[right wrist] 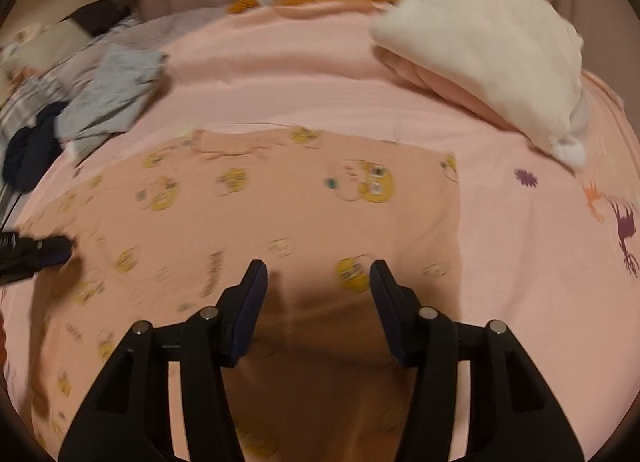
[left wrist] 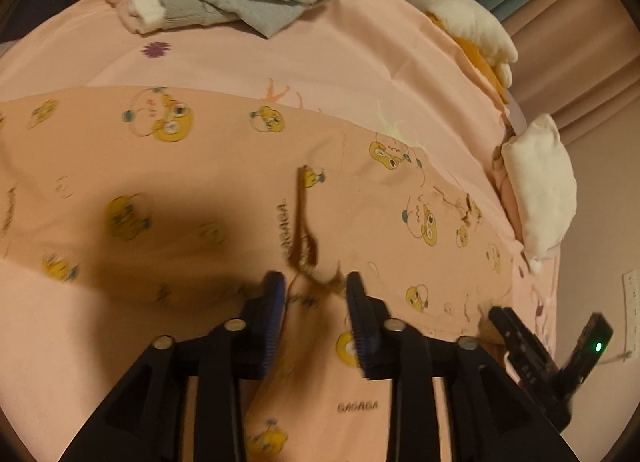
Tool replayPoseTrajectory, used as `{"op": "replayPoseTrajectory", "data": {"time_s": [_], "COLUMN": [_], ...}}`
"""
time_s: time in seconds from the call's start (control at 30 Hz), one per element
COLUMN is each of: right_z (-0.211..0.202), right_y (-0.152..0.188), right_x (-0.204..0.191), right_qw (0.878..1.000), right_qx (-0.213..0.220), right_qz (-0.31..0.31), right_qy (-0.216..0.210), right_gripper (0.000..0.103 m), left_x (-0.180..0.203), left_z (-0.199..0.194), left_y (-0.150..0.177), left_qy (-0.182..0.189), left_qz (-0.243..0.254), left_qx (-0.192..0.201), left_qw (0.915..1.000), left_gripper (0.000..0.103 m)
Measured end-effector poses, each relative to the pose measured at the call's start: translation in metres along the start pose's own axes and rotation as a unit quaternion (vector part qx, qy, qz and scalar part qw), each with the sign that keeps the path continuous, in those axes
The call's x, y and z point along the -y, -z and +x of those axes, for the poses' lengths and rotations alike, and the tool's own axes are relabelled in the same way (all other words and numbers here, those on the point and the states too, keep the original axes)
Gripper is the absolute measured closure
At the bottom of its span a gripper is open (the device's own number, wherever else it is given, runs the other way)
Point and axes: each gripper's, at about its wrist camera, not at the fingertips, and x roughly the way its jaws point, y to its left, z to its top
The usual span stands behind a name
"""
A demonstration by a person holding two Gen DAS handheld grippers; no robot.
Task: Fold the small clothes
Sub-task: 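Grasp the other sleeve cuff with the left gripper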
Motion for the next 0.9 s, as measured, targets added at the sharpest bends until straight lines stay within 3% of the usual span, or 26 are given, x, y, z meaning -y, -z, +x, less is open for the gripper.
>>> {"op": "replayPoseTrajectory", "data": {"time_s": [0.13,0.3,0.43,0.67,0.77,0.9], "right_z": [0.017,-0.012,-0.040,-0.060,-0.066,-0.065], "right_y": [0.014,0.010,0.019,0.027,0.028,0.031], "right_x": [-0.003,0.002,-0.005,-0.031,-0.038,-0.045], "right_qw": [0.999,0.999,0.998,0.998,0.997,0.996], "right_qx": [-0.041,-0.020,0.003,0.018,0.019,0.016], "right_qz": [-0.011,0.036,0.041,0.027,0.029,0.026], "right_qy": [0.020,-0.017,-0.037,-0.061,-0.071,-0.079], "right_gripper": [0.040,0.039,0.038,0.037,0.037,0.037], "left_x": [-0.017,-0.065,-0.117,-0.205,-0.229,-0.252], "left_z": [-0.023,-0.055,-0.080,-0.118,-0.125,-0.132], "left_y": [0.005,0.003,0.001,-0.003,-0.008,-0.016], "left_qy": [0.004,-0.001,-0.005,-0.033,-0.022,-0.014], "left_qz": [-0.028,-0.091,-0.166,-0.280,-0.310,-0.327], "left_qx": [0.022,0.051,0.088,0.158,0.179,0.202], "left_qw": [0.9993,0.9945,0.9822,0.9465,0.9335,0.9231], "left_gripper": [0.046,0.045,0.045,0.045,0.045,0.045]}}
